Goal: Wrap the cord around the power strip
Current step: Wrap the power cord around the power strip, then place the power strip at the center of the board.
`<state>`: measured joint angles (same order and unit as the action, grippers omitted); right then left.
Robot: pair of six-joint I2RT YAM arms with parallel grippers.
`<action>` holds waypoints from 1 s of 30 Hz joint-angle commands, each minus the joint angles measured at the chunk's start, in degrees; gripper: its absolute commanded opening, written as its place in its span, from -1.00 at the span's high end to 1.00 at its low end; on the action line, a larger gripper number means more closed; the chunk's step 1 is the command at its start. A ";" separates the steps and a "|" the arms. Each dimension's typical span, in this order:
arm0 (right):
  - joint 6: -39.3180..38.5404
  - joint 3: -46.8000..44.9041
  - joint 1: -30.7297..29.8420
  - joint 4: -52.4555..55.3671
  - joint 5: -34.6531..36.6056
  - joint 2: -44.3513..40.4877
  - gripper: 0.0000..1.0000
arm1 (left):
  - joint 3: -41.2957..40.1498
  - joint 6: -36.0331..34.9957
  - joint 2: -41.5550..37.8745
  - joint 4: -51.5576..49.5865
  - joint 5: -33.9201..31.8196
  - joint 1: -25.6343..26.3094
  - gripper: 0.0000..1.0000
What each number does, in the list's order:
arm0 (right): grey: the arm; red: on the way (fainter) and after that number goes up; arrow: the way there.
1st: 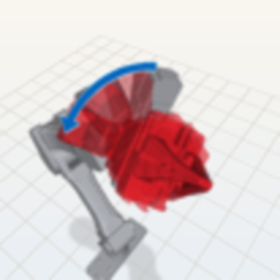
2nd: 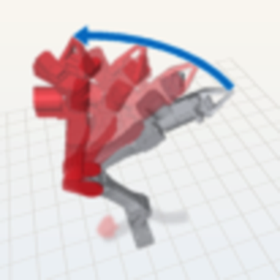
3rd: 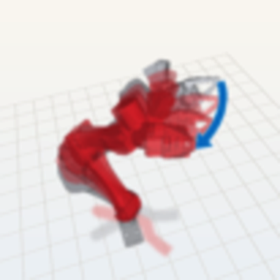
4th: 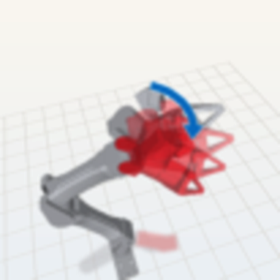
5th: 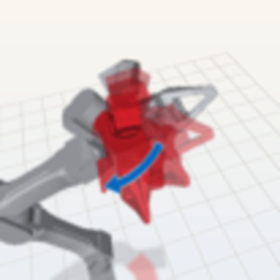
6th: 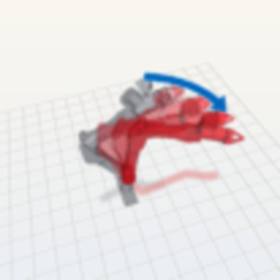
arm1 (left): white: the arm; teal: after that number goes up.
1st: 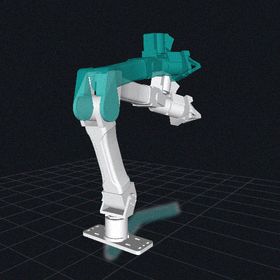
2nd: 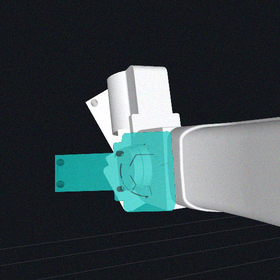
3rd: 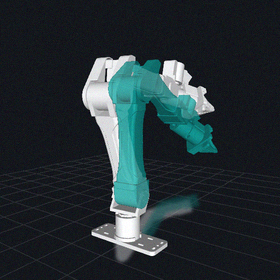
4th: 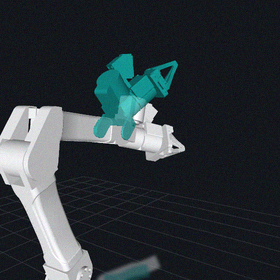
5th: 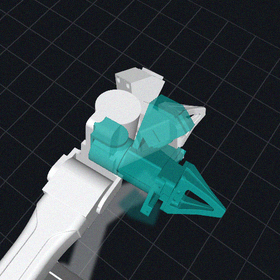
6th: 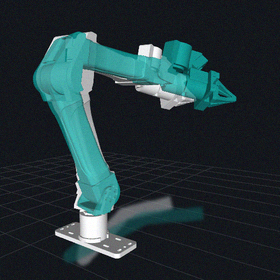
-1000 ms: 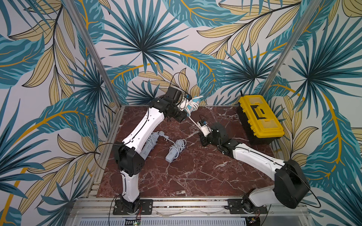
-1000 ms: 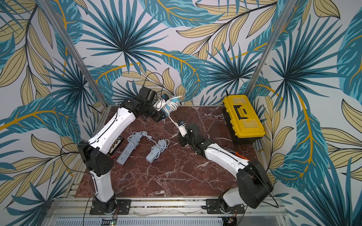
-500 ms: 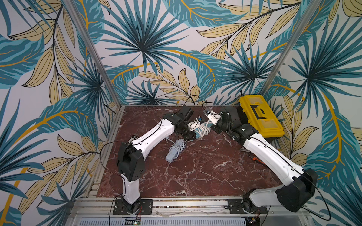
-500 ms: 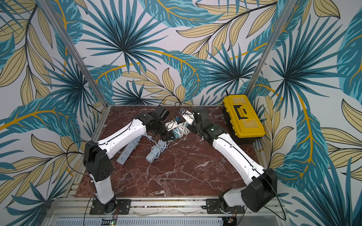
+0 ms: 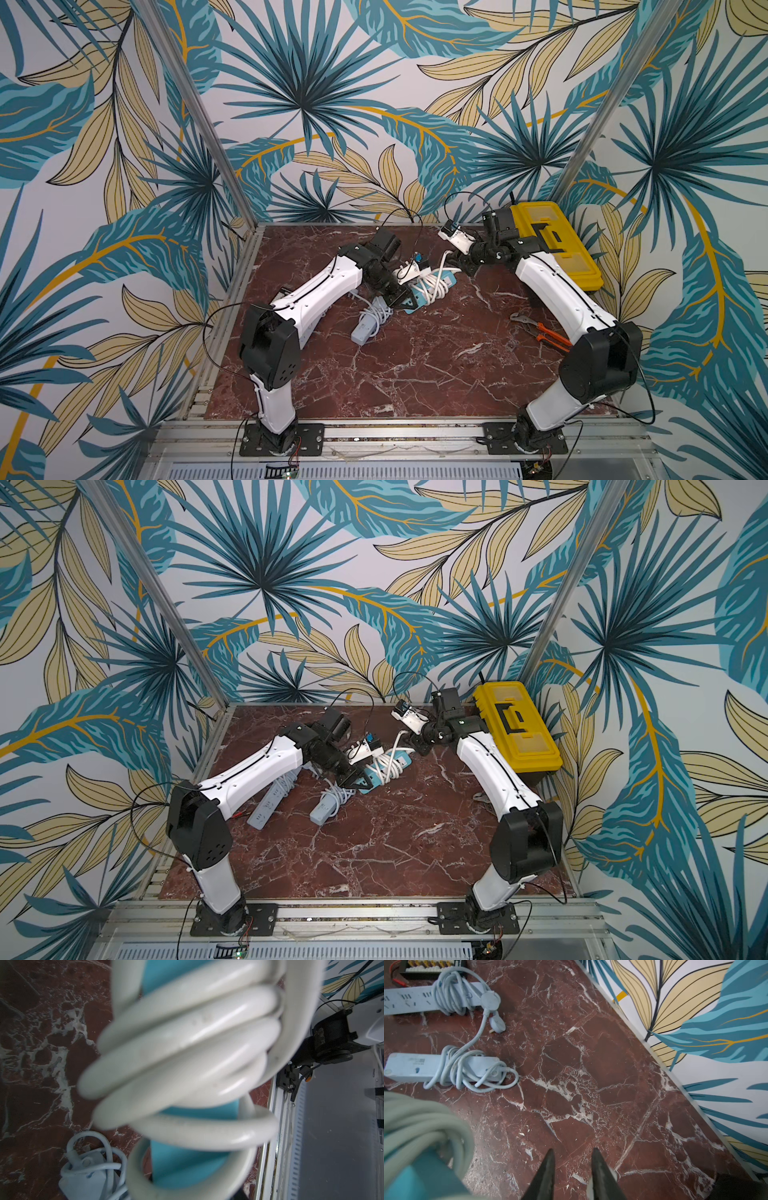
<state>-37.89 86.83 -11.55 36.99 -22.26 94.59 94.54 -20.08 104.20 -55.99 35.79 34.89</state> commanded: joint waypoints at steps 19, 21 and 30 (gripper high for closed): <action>48.04 -34.78 3.62 -35.46 -15.19 -1.07 0.19 | 0.80 22.72 10.16 15.59 3.06 -1.48 1.00; 51.60 -37.16 3.64 -36.63 -13.41 -1.08 0.23 | -0.72 25.81 12.03 17.96 0.55 -0.66 1.00; 60.62 -35.78 3.63 -20.79 -7.19 -1.60 0.01 | -9.30 39.72 14.24 29.52 -3.24 1.28 1.00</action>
<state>17.67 51.07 -7.77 10.55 -31.11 93.95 85.58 14.90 119.39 -34.79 33.43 34.85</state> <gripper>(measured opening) 0.480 0.327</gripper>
